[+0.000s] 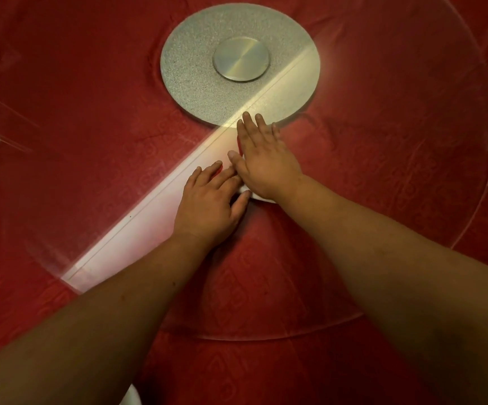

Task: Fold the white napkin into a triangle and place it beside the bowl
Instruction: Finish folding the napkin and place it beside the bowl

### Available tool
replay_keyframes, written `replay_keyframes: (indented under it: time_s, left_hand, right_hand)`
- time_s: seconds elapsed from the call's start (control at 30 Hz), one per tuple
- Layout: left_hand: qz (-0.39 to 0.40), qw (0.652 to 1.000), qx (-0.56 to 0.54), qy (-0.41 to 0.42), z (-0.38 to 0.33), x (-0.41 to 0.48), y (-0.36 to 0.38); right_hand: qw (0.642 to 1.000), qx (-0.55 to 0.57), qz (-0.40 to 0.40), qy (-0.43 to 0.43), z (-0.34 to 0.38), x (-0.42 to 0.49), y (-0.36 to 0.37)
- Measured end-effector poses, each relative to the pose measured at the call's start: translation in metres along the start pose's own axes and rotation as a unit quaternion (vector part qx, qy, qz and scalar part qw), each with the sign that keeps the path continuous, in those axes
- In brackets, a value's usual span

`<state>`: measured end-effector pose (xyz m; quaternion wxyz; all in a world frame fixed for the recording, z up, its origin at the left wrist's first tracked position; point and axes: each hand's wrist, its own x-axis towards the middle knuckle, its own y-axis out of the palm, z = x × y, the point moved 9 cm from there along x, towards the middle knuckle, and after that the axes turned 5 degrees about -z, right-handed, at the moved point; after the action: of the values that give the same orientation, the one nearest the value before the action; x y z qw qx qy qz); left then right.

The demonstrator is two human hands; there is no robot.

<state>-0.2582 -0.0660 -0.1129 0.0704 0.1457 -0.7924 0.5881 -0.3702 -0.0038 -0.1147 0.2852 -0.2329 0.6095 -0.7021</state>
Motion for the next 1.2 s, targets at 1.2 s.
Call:
replay_keyframes:
  time_s: [1.2]
  left_hand:
    - [0.129, 0.990, -0.010, 0.053, -0.025, -0.005, 0.011]
  right_hand:
    - [0.975, -0.026, -0.095, 0.198, -0.039, -0.114, -0.036]
